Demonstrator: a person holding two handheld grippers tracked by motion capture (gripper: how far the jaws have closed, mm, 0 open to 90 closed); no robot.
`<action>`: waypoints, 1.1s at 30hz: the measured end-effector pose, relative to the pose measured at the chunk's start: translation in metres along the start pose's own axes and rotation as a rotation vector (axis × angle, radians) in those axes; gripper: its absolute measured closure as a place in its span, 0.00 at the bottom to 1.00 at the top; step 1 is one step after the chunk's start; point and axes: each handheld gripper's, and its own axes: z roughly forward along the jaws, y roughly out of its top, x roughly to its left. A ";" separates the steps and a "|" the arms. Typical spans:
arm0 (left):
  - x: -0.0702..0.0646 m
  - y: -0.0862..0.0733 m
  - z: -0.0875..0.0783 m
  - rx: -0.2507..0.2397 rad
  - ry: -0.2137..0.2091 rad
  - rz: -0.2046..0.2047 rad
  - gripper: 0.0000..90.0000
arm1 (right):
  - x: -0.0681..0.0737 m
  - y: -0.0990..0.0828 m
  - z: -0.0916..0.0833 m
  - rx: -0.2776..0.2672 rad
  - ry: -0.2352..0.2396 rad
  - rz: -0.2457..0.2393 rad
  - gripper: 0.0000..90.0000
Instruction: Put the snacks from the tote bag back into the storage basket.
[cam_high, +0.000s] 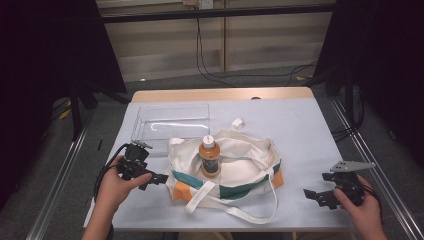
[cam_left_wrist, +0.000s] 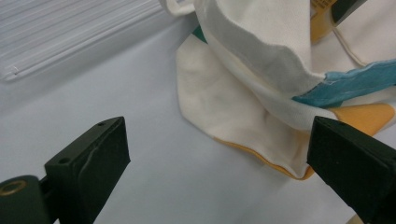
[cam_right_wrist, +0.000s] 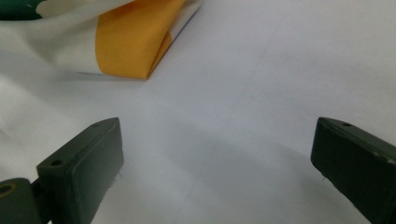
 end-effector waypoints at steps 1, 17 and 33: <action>0.000 0.002 -0.001 0.003 0.005 0.002 0.06 | 0.000 0.000 0.000 -0.004 0.002 -0.004 0.03; -0.016 0.034 -0.014 0.062 0.000 0.063 0.06 | 0.001 0.001 0.000 -0.003 0.004 -0.012 0.03; -0.032 0.061 -0.018 0.081 -0.013 0.096 0.06 | 0.003 0.002 0.001 0.002 0.006 -0.014 0.03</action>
